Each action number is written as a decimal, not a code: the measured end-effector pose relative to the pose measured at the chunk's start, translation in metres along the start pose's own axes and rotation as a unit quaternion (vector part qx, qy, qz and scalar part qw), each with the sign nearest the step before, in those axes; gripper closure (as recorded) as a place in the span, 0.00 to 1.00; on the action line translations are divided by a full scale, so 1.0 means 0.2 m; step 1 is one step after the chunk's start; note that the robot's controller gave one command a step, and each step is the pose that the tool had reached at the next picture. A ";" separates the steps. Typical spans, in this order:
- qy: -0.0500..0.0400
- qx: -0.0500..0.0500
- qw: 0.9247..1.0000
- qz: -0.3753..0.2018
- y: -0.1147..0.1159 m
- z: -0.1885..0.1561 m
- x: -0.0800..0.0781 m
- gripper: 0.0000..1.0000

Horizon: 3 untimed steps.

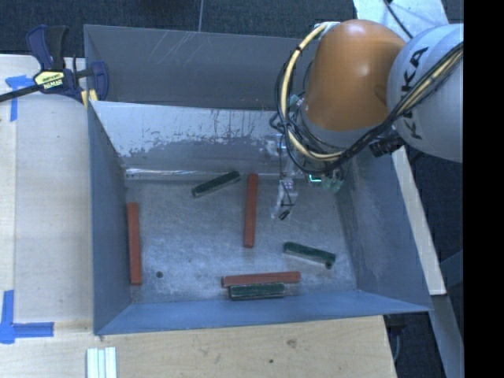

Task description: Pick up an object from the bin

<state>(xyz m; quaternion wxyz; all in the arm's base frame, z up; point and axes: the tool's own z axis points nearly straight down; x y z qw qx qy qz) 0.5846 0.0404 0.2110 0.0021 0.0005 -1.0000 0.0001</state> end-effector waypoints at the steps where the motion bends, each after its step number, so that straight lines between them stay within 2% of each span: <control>1: 0.000 0.000 0.998 -0.061 0.06 0.64 -0.10 0.00; 2: -0.004 0.001 0.990 -0.144 -0.19 0.70 -0.14 0.00; 3: -0.005 0.000 0.990 -0.143 -0.17 0.70 -0.15 1.00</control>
Offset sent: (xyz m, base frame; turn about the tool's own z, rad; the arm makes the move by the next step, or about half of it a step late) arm 0.0195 0.0138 -0.1236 -0.1228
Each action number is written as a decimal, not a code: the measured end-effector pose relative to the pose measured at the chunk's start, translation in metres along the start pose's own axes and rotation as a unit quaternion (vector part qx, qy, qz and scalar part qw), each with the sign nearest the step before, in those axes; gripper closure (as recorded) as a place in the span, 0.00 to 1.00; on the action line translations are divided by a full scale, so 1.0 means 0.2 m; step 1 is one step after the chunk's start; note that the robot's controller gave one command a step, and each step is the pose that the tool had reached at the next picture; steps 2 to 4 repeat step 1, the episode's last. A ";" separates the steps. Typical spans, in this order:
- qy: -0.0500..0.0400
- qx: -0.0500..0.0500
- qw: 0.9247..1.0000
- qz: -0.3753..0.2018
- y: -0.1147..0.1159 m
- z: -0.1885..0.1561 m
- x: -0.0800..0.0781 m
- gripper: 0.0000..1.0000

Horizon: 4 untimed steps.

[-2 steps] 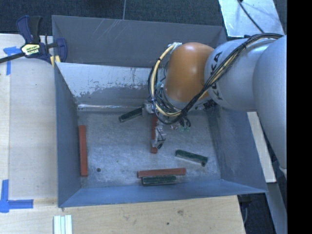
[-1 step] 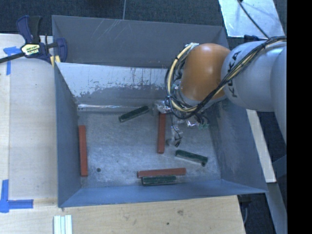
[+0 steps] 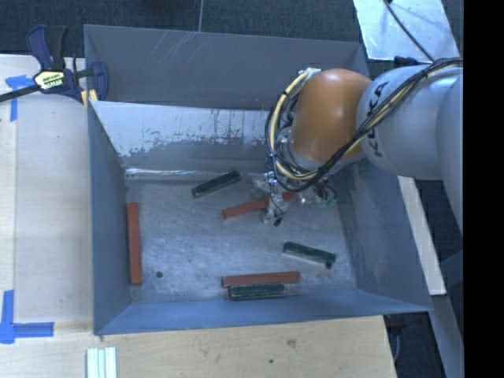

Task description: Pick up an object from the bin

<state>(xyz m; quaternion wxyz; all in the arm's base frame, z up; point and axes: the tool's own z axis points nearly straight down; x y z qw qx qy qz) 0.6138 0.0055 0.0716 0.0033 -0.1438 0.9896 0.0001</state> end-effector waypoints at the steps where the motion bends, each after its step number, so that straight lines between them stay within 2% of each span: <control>1: 0.001 0.000 1.000 -0.008 0.14 -0.72 0.01 1.00; 4: 0.001 0.000 1.000 -0.008 0.14 -0.72 0.01 1.00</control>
Offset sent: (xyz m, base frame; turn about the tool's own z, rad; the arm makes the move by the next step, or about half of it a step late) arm -0.0120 0.0275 0.1430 -0.0158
